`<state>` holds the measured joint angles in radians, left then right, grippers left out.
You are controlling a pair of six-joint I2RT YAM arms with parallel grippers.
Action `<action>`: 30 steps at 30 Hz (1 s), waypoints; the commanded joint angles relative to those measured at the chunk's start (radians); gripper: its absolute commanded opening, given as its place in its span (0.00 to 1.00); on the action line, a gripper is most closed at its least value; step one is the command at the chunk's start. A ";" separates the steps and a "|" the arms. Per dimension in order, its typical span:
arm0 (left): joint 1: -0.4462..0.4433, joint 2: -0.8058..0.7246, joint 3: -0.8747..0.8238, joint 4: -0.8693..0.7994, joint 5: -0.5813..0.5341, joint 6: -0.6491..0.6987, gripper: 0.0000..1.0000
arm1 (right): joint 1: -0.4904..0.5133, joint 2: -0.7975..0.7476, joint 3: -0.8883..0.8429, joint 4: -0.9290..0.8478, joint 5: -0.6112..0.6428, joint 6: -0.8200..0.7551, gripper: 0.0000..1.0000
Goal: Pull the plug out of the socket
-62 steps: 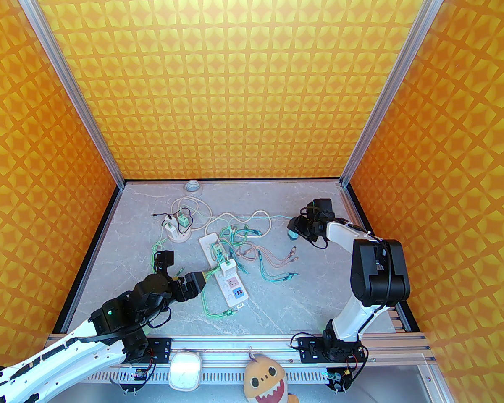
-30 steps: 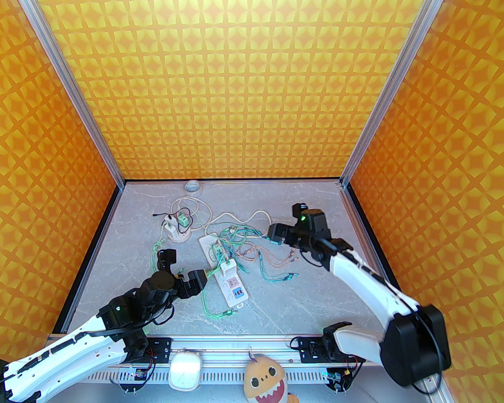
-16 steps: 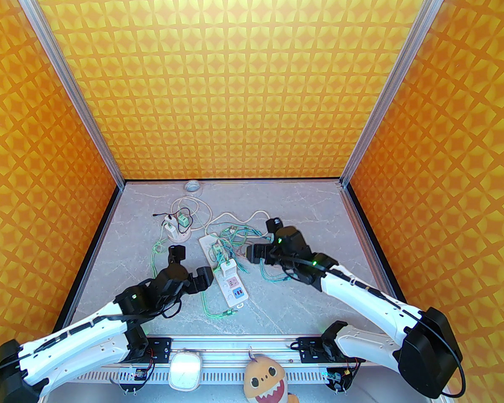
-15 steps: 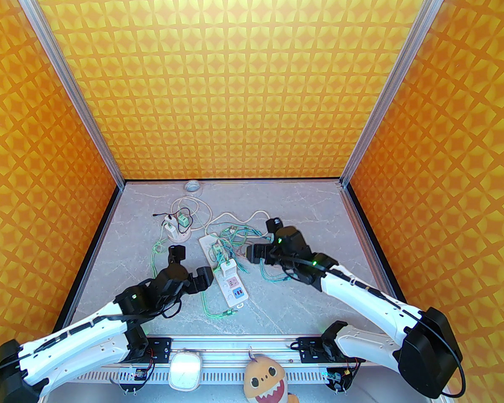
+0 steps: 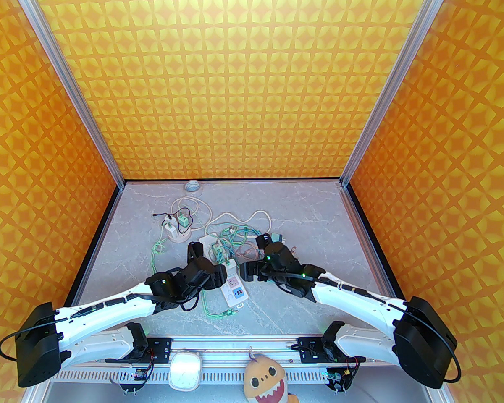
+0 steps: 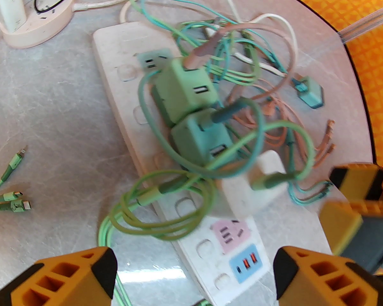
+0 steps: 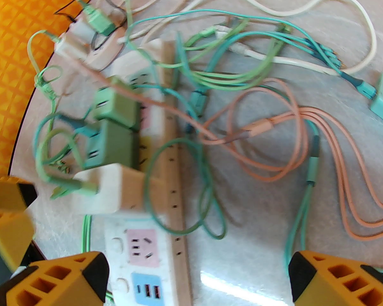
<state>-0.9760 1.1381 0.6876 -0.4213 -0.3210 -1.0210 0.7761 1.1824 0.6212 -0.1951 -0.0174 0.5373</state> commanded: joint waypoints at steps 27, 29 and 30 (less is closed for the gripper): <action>0.468 0.089 -0.148 0.371 0.381 0.175 0.96 | 0.244 0.349 0.341 -0.155 0.279 -0.022 0.68; 0.468 0.113 -0.139 0.368 0.378 0.167 0.97 | 0.246 0.370 0.355 -0.163 0.279 -0.020 0.68; 0.468 0.123 -0.136 0.365 0.379 0.165 0.98 | 0.245 0.378 0.358 -0.164 0.282 -0.020 0.67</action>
<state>-0.5159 1.2400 0.5392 -0.0765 0.0383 -0.8623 1.0145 1.5372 0.9463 -0.3222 0.2382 0.4973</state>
